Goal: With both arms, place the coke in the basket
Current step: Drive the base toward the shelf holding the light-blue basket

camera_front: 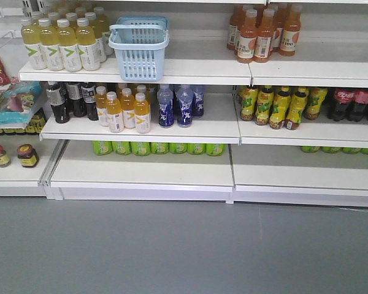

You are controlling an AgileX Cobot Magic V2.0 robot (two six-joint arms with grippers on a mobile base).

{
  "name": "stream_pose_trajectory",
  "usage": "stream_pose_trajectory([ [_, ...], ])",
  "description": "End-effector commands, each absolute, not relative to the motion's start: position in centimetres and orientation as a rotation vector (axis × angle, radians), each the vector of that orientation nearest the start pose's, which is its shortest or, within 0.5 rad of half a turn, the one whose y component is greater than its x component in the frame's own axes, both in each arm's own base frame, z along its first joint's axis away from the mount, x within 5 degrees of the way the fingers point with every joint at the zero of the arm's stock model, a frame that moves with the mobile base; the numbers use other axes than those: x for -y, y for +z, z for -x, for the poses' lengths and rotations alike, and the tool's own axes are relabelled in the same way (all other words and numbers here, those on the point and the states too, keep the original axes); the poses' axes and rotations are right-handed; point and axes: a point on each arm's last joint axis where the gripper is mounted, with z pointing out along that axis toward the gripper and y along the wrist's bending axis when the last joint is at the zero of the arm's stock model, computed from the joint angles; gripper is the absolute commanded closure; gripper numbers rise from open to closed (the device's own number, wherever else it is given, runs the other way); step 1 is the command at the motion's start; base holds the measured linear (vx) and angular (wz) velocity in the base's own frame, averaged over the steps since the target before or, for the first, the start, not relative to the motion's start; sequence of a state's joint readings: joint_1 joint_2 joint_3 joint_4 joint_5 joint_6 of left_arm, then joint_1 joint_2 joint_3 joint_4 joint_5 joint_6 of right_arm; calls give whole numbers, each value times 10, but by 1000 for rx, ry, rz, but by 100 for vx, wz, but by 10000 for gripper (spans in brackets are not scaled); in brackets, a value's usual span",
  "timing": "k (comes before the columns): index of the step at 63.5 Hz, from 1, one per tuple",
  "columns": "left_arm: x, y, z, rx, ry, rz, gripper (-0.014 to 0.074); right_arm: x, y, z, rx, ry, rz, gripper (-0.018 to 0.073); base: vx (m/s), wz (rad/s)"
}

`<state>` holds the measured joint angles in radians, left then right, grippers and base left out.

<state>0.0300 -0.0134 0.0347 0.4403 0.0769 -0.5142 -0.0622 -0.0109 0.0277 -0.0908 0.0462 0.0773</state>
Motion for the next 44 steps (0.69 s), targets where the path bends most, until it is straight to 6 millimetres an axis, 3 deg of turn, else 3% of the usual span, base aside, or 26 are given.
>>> stream_pose_trajectory([
  [1,-2,213,-54,-1473,-32,85,603,3,205,-55,-1468,-77,-25,564,21,-3],
  [44,-2,213,-54,-1473,-32,85,603,3,205,-55,-1467,-77,-25,564,21,2],
])
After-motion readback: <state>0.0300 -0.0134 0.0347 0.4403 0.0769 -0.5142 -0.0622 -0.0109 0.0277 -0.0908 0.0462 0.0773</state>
